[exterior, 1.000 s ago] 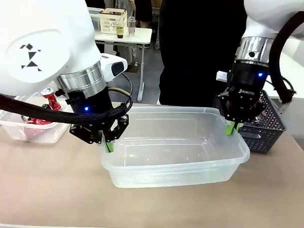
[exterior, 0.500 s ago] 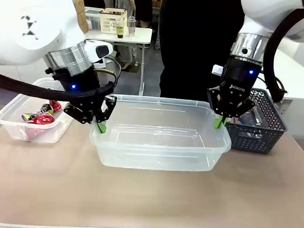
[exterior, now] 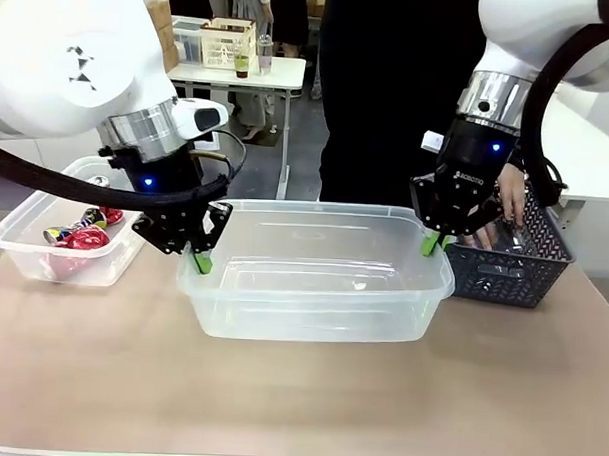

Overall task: Sort the waste into each basket.
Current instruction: Pick up the Organizing box on the right side of the table and lift it, then offer the picked Organizing box to the human.

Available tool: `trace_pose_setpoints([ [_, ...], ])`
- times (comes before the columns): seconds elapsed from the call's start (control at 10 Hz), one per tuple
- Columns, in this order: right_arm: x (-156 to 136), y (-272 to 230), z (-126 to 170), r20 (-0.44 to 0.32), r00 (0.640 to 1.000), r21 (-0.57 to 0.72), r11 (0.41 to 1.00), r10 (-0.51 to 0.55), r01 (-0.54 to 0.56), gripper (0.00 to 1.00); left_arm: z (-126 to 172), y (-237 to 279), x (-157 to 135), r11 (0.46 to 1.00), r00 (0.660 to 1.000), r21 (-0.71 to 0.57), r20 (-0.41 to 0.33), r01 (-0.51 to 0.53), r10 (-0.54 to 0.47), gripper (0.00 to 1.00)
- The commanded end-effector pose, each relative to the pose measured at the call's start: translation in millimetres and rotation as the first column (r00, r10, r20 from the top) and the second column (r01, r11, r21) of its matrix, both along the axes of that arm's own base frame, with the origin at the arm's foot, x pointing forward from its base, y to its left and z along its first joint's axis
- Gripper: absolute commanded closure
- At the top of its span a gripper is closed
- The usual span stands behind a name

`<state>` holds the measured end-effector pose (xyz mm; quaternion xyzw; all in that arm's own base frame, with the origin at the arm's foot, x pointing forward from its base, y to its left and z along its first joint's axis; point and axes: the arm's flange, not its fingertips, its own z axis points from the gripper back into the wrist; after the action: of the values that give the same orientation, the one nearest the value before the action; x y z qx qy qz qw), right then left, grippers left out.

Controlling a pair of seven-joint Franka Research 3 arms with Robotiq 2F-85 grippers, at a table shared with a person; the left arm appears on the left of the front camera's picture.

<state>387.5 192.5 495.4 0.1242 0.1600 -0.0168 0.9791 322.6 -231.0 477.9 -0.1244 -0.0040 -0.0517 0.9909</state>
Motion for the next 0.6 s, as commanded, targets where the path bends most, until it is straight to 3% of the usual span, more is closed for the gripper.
trace_pose_setpoints([
  [0.0, -1.1, 0.1, 3.7, 0.008, 1.000, 0.004, 1.000, -0.001, 0.001, 0.91, 6.3, 0.7, -3.1, 1.000, 1.000, -0.006, 0.011, -0.010, 0.010, 0.96],
  [0.5, -1.1, 0.1, 3.7, 0.008, 1.000, 0.004, 1.000, -0.001, 0.001, 0.91, 6.3, 0.7, -3.1, 1.000, 1.000, -0.006, 0.011, -0.010, 0.010, 0.96],
])
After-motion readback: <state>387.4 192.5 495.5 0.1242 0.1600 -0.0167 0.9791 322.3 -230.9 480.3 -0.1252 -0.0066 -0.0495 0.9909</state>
